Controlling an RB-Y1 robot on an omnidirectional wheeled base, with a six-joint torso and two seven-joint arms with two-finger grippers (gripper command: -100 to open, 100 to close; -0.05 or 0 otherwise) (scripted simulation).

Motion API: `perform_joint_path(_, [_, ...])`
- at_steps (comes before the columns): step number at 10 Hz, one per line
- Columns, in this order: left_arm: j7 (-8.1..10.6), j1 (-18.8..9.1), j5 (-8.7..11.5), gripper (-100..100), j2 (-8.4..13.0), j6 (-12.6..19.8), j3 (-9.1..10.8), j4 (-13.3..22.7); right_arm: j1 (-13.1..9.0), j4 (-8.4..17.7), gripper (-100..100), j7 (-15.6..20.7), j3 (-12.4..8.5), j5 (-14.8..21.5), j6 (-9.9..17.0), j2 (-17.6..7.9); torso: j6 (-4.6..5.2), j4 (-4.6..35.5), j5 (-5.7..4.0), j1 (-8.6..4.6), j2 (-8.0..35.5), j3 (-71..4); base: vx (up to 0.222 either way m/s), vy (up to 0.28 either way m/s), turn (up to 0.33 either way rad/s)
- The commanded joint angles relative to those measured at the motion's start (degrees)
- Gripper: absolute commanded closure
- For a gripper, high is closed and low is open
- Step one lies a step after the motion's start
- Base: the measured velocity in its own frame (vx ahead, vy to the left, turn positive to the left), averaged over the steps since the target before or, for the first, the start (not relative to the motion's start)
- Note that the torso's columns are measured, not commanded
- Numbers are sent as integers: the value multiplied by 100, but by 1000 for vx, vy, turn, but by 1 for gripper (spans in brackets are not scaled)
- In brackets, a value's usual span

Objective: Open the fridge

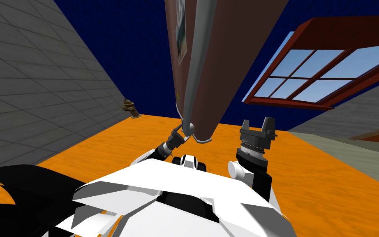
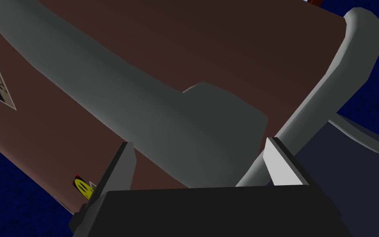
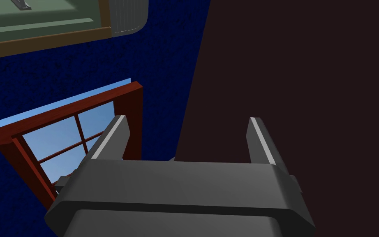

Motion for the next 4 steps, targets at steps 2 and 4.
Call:
perform_joint_path(2, [1,5,3,0,1,9,3,12,0,0,0,0,0,0,0,0,1,-14,0,-6,-11,0,0,0,0])
perform_joint_path(4, [1,7,4,0,1,13,6,17,0,0,0,0,0,0,0,0,0,-18,2,-3,-15,-2,0,0,0])
